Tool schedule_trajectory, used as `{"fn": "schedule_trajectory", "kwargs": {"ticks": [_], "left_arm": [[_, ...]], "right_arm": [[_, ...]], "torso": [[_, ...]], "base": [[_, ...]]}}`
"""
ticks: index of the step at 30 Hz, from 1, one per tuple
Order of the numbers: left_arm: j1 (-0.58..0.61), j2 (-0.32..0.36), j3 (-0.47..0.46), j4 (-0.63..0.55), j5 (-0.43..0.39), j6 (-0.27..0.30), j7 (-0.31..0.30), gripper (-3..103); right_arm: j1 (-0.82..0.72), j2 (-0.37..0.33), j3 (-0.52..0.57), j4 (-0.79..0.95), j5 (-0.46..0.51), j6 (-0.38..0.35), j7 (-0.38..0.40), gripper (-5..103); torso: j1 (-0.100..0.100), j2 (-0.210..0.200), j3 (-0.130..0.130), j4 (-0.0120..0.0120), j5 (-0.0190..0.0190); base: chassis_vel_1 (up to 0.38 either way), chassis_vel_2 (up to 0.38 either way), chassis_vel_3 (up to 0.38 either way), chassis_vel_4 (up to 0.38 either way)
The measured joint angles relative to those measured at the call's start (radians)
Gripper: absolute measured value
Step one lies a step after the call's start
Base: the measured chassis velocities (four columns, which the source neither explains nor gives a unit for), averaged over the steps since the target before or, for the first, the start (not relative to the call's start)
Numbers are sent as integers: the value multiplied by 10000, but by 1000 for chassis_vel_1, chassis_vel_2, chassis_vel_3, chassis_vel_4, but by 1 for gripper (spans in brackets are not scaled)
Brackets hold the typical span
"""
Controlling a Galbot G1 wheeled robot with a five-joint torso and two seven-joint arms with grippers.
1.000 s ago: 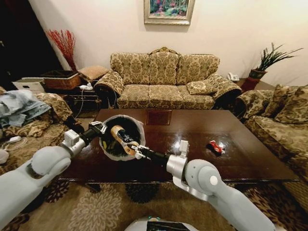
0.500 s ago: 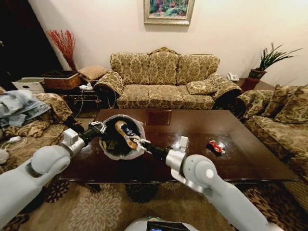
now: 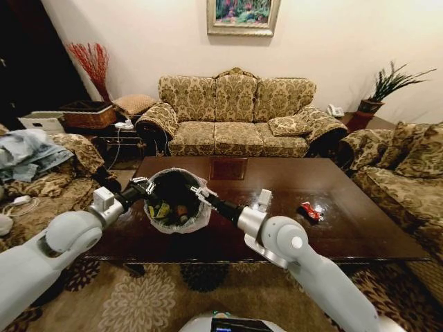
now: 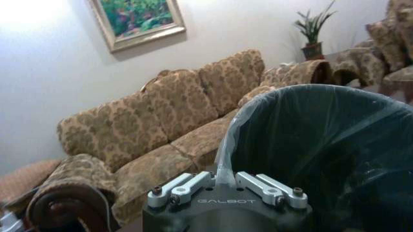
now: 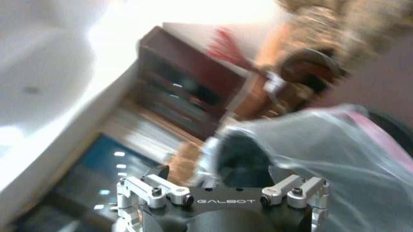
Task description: Move to the front of the table and place the trash on the table into the trash bin.
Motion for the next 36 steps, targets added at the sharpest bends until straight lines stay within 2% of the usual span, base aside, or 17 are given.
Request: {"fn": "schedule_trajectory", "kwargs": {"ticks": [1,3,5,6,8,9,11,12,13,15,16,17,19,23,29,32,36], "left_arm": [[0,0,0,0,0,0,0,2],[-113,105,-37,285,-270,12,-137,2],[-125,122,-50,324,-315,13,-164,2],[-156,176,-81,406,-531,17,-286,2],[-188,261,-110,409,-1148,155,-551,2],[-188,261,-110,409,-1148,155,-551,2],[-225,272,-146,387,-1356,212,-664,2],[-231,271,-196,366,-1428,265,-735,2],[-227,271,-219,345,-1459,315,-775,2],[-226,271,-237,342,-1476,362,-809,2],[-237,270,-251,368,-1485,401,-860,2],[-237,270,-251,368,-1485,401,-860,2],[-286,183,-278,430,-1503,422,-922,2],[-196,15,-285,431,-1492,451,-924,2],[-203,-62,-281,465,-1473,502,-954,2],[-251,-34,-293,453,-1494,514,-999,2],[-248,-21,-299,439,-1510,518,-1009,2]], "right_arm": [[0,0,0,0,0,0,0,100],[-342,-301,677,223,-1239,44,-1200,100],[-395,-332,811,243,-1422,60,-1330,100],[-555,-451,1227,244,-1998,132,-1652,100],[-891,-626,1993,-175,-3872,923,-2587,100],[-891,-626,1993,-175,-3872,923,-2587,100],[-1227,-673,2601,-714,-5452,1595,-3245,100],[-1594,-656,3326,-1049,-6142,1726,-3430,100],[-1919,-653,3874,-1212,-6401,1744,-3447,100],[-2271,-650,4312,-1386,-6720,1741,-3450,100],[-2973,-633,4925,-1802,-7559,1977,-3677,100],[-2973,-633,4925,-1802,-7559,1977,-3677,100],[-4050,-491,5669,-2114,-8088,2258,-3922,100],[-4752,-424,6002,-2094,-7899,2095,-3633,100],[-4563,-357,6068,-2527,-8010,2095,-3343,100],[-4540,-255,6016,-3119,-8817,2637,-3440,100],[-4543,-223,5914,-3458,-8995,2950,-3356,100]], "torso": [[0,0,0,0,0],[0,0,-1,2,1],[0,0,-1,2,1],[-1,0,-1,2,1],[0,0,-1,3,-1],[0,0,-1,3,-1],[0,0,0,3,0],[0,0,0,4,8],[1,0,0,4,4],[0,0,0,3,0],[0,0,0,0,0],[0,0,0,0,0],[0,0,0,0,4],[-1,0,-1,-4,0],[-2,0,-1,6,-2],[-1,0,1,5,-1],[0,0,1,4,1]], "base": [[0,0,0,0],[0,0,0,0],[0,0,0,0],[0,0,0,0],[0,0,0,0],[0,0,0,0],[0,0,0,0],[0,0,0,0],[0,0,0,0],[0,0,0,0],[0,0,0,0],[0,0,0,0],[0,0,0,0],[0,0,0,0],[-6,-6,21,14],[-78,-62,101,91],[-147,-140,148,121]]}}
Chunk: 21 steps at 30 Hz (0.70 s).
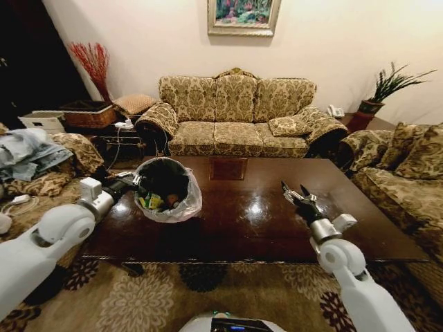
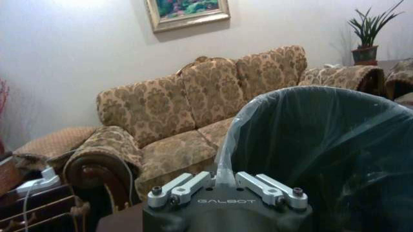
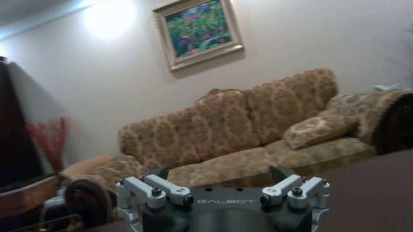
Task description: Move to the front of the table and place the trash on the table into the trash bin.
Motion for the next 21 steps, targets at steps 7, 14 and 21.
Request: {"fn": "schedule_trajectory", "kwargs": {"ticks": [7,14,21], "left_arm": [[12,-10,4,-21,-18,31,-41,2],[-169,528,-293,-169,-510,546,-445,2],[-317,2036,-522,-33,-2681,1592,-1404,2]], "right_arm": [[65,44,-105,-482,-338,273,82,100],[459,159,-130,-2592,-2230,1967,-1118,100],[601,269,-21,-4313,-4237,2425,-1918,100]], "torso": [[0,0,0,-1,4],[0,0,0,-4,13],[0,0,0,-5,-9]], "base": [[-231,-230,226,239],[-248,-242,240,240],[-52,-57,45,21]]}}
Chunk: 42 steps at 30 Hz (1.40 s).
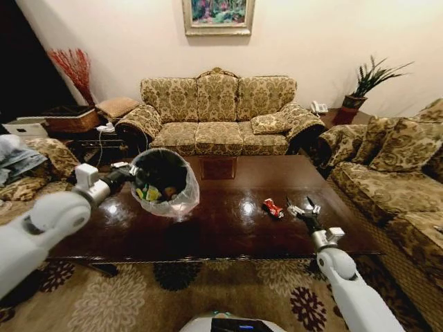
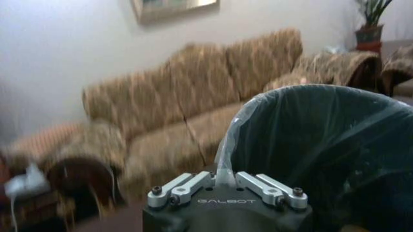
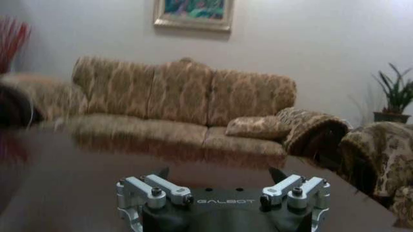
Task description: Move to the front of the table and place the trash on the table into the trash bin.
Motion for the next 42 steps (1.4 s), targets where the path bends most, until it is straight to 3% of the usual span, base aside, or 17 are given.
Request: {"fn": "schedule_trajectory", "kwargs": {"ticks": [1,2,6,7,10,15,20,30,36,40,42], "left_arm": [[15,331,0,4,-793,341,-144,2],[15,331,0,4,-793,341,-144,2],[64,2002,77,6,-4518,1653,-718,2],[64,2002,77,6,-4518,1653,-718,2],[-219,3055,18,210,-6407,1941,-1173,2],[-377,3475,-64,451,-6760,1777,-1239,2],[-294,3276,59,277,-6479,1672,-1233,2],[-227,3078,104,305,-6076,1344,-1190,2],[-174,2958,174,305,-5809,1207,-1130,2],[-163,2917,187,341,-5714,1099,-1110,2],[-157,2899,192,348,-5678,1070,-1102,2]], "right_arm": [[10,9,-45,-209,-110,51,-52,100],[10,9,-45,-209,-110,51,-52,100],[108,11,-142,-748,-169,185,-193,100],[108,11,-142,-748,-169,185,-193,100],[581,0,-235,-1507,-405,389,-277,100],[1132,6,-590,-2202,-339,464,-321,100],[1430,93,-964,-2430,-59,420,-505,100],[1902,216,-1553,-2791,219,-112,-500,101],[1995,249,-1718,-2892,314,-369,-487,90],[2000,279,-1724,-2864,365,-597,-480,69],[1990,287,-1732,-2860,379,-632,-472,65]], "torso": [[1,0,0,4,-13],[1,0,0,4,-13],[0,0,0,10,5],[0,0,0,10,5],[0,-1,0,-5,22],[1,-1,1,-1,8],[1,0,0,8,1],[1,0,0,3,8],[0,0,-1,4,6],[0,0,0,3,8],[0,0,0,2,9]], "base": [[70,64,-40,-35],[70,64,-40,-35],[50,41,-17,-12],[0,0,0,0],[-15,-20,0,-2],[-17,-23,0,-2],[0,0,0,0],[0,0,0,0],[0,0,0,0],[0,0,0,0],[0,0,0,0]]}}
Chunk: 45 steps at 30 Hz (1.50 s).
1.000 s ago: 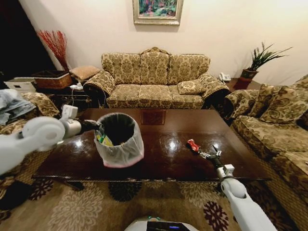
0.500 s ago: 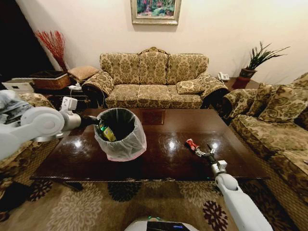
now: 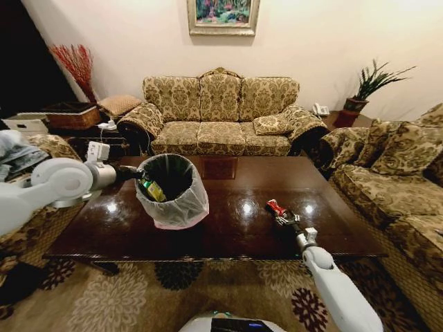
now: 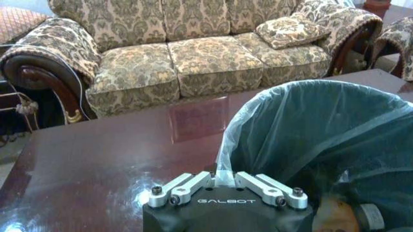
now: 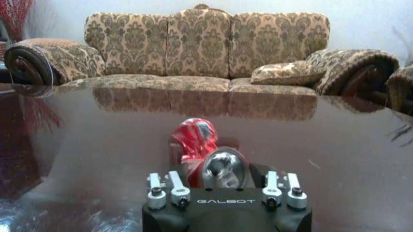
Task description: Move to the front of the table and place the trash on the table into the trash bin.
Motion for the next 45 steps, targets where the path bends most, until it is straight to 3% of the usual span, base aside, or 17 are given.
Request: {"fn": "schedule_trajectory", "kwargs": {"ticks": [3,9,12,13,16,18,21,23,26,30,33,36,41,45], "left_arm": [[14,-34,10,3,50,-36,6,2],[38,-133,43,3,186,-113,27,2],[40,-142,44,3,208,-146,33,2],[46,-144,49,10,248,-165,48,2],[52,-148,57,24,293,-188,71,2],[64,-169,68,31,383,-210,105,2],[96,-188,92,41,521,-259,177,2],[111,-192,100,43,563,-282,202,2],[134,-204,114,58,639,-426,257,2],[140,-204,119,57,656,-447,282,2],[160,-205,134,69,701,-454,291,2],[179,-225,147,66,736,-467,299,2],[190,-232,151,72,749,-505,324,2],[194,-289,158,74,766,-516,331,2]], "right_arm": [[-5,5,1,14,15,-18,9,60],[-52,-24,8,41,127,-43,26,34],[-65,-45,15,51,193,-43,30,28],[-70,-52,25,51,216,-39,37,18],[-69,-57,36,51,272,7,60,12],[-25,-50,-4,62,506,177,148,3],[5,-36,-118,228,866,226,173,-2],[8,-19,-170,379,1100,148,156,-2],[92,92,-348,738,1611,-251,160,14],[242,201,-529,811,1758,-423,278,25],[610,394,-667,624,1224,-483,310,41],[939,523,-801,333,837,-529,327,47],[1537,752,-977,-450,164,-727,271,68],[1608,848,-1005,-698,-100,-946,228,54]], "torso": [[0,0,-1,0,-2],[0,0,0,0,-3],[0,0,0,0,1],[-1,0,-1,0,0],[-1,0,-1,0,0],[0,0,0,0,-2],[0,0,0,0,-2],[0,0,0,0,0],[0,0,-1,0,-3],[0,0,0,1,-3],[0,0,0,1,-1],[0,0,0,0,-1],[0,0,0,2,0],[0,0,0,0,1]], "base": [[0,0,0,0],[0,0,0,0],[0,0,0,0],[0,0,0,0],[0,0,0,0],[0,0,0,0],[0,0,0,0],[0,0,0,0],[0,0,0,0],[0,0,0,0],[0,0,0,0],[0,0,0,0],[0,0,0,0],[0,0,0,0]]}}
